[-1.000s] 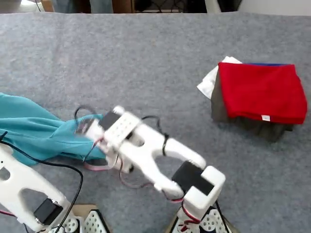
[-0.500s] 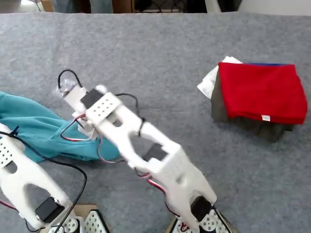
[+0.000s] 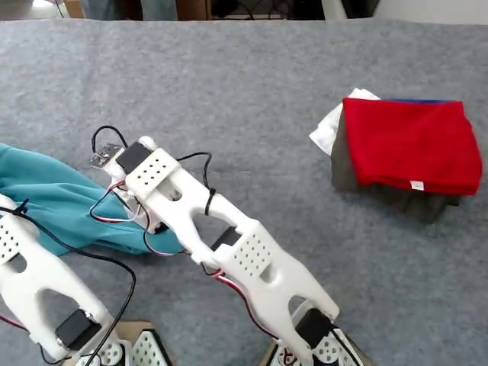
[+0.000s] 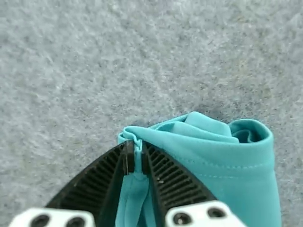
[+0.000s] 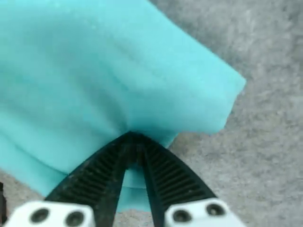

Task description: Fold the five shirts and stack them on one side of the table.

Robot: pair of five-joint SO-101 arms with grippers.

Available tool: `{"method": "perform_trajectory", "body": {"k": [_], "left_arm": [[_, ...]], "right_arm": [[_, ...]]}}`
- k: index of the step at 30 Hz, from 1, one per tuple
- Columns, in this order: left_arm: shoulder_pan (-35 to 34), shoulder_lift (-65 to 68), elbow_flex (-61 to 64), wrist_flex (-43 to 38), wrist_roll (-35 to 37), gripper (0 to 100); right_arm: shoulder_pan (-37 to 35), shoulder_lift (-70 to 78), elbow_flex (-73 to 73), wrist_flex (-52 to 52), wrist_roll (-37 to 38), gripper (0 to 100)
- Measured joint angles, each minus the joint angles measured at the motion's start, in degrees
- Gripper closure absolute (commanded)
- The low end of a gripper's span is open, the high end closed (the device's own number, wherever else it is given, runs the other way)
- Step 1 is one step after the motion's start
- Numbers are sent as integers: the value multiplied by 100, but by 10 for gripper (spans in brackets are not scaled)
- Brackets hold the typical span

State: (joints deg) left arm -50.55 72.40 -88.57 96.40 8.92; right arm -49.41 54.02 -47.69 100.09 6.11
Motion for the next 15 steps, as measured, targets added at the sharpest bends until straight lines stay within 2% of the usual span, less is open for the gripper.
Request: {"method": "perform_trajectory", "body": {"k": [4, 12, 15], "left_arm": [[0, 0, 0, -9, 0, 971], [0, 0, 0, -9, 0, 971], [0, 0, 0, -9, 0, 971]], "right_arm": [[70, -448, 9, 0, 9, 930], [255, -1073, -202, -26, 343, 919], [369, -1002, -211, -580, 352, 891]]}}
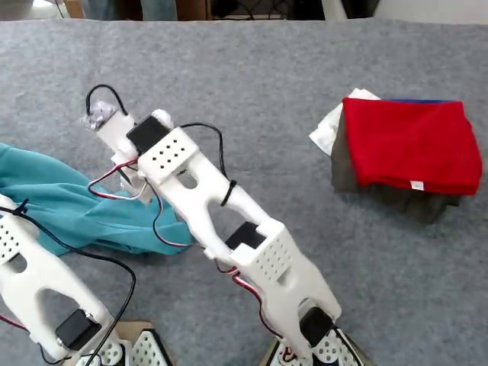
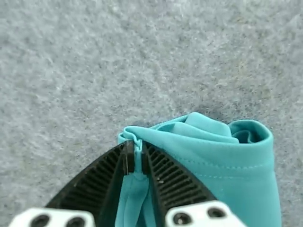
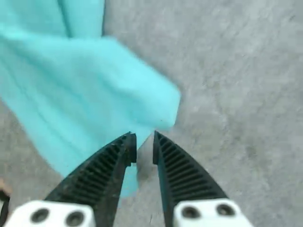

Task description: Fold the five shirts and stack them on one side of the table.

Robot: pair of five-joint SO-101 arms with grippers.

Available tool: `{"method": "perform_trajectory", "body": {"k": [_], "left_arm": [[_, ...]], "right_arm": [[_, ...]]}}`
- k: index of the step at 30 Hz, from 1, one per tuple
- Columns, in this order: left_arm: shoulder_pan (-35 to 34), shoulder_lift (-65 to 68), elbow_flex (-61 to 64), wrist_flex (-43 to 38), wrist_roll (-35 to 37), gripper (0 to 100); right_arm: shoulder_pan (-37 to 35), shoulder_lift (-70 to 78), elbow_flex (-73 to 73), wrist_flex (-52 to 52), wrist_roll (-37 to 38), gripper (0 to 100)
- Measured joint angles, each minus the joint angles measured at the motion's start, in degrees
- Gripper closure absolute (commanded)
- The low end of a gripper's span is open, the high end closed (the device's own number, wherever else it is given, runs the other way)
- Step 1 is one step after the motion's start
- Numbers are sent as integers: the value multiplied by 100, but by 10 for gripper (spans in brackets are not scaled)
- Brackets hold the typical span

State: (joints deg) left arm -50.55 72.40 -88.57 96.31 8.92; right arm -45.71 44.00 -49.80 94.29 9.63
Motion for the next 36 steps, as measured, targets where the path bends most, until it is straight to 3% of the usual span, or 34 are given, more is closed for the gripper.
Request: {"method": "perform_trajectory", "body": {"k": [8, 17, 24, 30, 36], "left_arm": [[0, 18, 0, 0, 0, 971], [0, 18, 0, 0, 0, 971], [0, 18, 0, 0, 0, 971], [0, 18, 0, 0, 0, 971], [0, 18, 0, 0, 0, 971]], "right_arm": [[176, 1037, -9, -1020, 0, 848], [475, 1196, -158, -1327, -9, 848], [475, 1301, -352, -1081, 0, 849], [475, 1301, -1609, -308, 0, 849], [475, 1635, -2224, -193, 0, 849]]}}
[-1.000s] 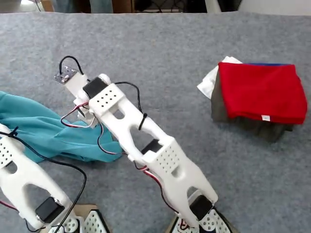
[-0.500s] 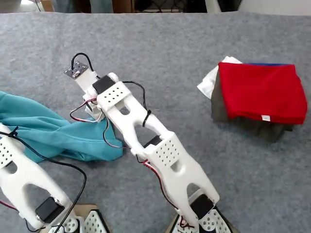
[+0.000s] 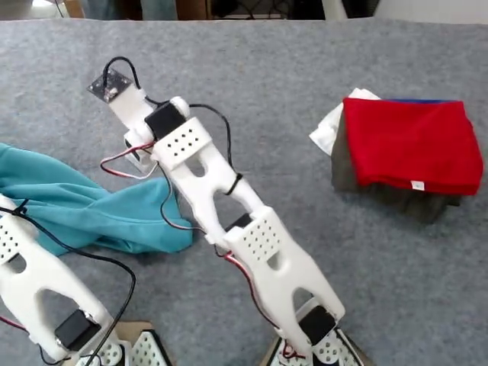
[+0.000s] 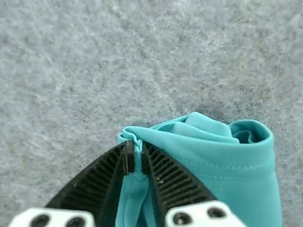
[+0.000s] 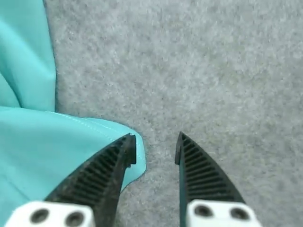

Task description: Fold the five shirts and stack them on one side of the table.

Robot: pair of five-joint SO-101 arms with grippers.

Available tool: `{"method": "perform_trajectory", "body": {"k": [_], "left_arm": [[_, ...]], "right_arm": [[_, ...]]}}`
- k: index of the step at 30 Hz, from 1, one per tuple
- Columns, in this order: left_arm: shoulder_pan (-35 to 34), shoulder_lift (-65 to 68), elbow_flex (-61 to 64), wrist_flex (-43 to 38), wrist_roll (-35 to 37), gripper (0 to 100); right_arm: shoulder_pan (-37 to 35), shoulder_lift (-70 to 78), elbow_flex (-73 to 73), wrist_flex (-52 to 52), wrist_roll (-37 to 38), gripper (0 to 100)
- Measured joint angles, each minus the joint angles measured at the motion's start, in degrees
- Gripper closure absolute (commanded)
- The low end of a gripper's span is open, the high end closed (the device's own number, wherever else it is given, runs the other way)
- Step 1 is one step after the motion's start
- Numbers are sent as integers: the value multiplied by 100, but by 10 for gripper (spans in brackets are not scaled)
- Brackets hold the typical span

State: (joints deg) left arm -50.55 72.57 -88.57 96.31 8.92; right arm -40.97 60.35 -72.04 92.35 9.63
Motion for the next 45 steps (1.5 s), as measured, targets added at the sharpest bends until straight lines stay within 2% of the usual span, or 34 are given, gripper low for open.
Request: {"method": "perform_trajectory", "body": {"k": [5, 11, 19, 21, 24, 38, 42, 45], "left_arm": [[0, 0, 0, 0, 0, 971], [0, 0, 0, 0, 0, 971], [0, 0, 0, 0, 0, 971], [0, 0, 0, 0, 0, 971], [0, 0, 0, 0, 0, 971], [0, 0, 0, 0, 0, 971], [0, 0, 0, 0, 0, 971], [0, 0, 0, 0, 0, 971]], "right_arm": [[-70, 677, 0, 132, 0, 849], [-316, 782, -53, 624, 0, 849], [-369, 1055, -167, 536, -9, 851], [-369, 1073, -220, 536, -9, 876], [-360, 1081, -220, 536, -9, 986], [-352, 1134, -756, 782, 0, 984], [-167, 1134, -1231, 677, 0, 984], [44, 1134, -1415, 79, 0, 984]]}}
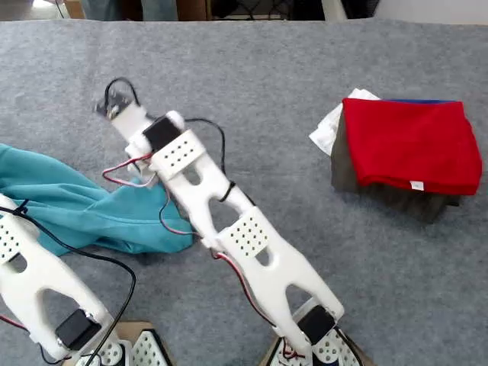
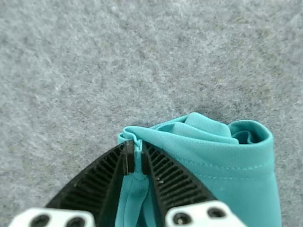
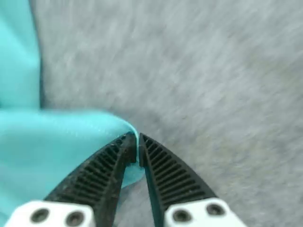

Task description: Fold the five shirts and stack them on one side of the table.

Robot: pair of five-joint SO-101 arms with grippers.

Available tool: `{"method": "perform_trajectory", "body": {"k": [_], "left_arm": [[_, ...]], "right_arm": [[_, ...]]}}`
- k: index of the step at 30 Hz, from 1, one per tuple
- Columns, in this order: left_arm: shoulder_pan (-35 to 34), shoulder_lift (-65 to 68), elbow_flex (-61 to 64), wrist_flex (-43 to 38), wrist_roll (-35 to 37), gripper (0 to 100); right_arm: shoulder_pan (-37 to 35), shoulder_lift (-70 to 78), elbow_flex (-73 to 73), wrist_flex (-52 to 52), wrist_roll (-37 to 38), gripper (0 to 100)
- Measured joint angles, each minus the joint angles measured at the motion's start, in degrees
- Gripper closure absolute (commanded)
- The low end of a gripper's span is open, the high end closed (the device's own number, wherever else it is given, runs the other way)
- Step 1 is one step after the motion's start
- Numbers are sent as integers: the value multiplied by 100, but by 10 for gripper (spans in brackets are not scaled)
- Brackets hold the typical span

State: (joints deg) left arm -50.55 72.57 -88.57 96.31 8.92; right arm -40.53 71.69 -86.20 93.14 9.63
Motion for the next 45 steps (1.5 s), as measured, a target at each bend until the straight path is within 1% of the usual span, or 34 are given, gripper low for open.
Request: {"method": "perform_trajectory", "body": {"k": [4, 6, 7, 11, 13, 22, 26, 30, 34, 45], "left_arm": [[0, 0, 0, 0, 0, 971], [0, 0, 0, 0, 0, 971], [0, 0, 0, 0, 0, 971], [0, 0, 0, 0, 0, 971], [0, 0, 0, 0, 0, 971], [0, 0, 0, 0, 0, 971], [0, 0, 0, 0, 0, 971], [0, 0, 0, 0, 0, 971], [0, 0, 35, 0, 0, 971], [0, 0, 35, 0, 0, 971]], "right_arm": [[264, 105, -62, -905, 0, 981], [343, 237, -62, -1169, 0, 965], [352, 273, -62, -1204, 0, 938], [316, 290, -62, -1125, 211, 775], [325, 290, -62, -1020, 132, 734], [457, 334, -273, -1081, -202, 730], [431, 334, -273, -835, -457, 730], [457, 334, 62, -756, -738, 730], [448, 343, 519, -818, -756, 730], [448, 343, 413, -809, -809, 730]]}}
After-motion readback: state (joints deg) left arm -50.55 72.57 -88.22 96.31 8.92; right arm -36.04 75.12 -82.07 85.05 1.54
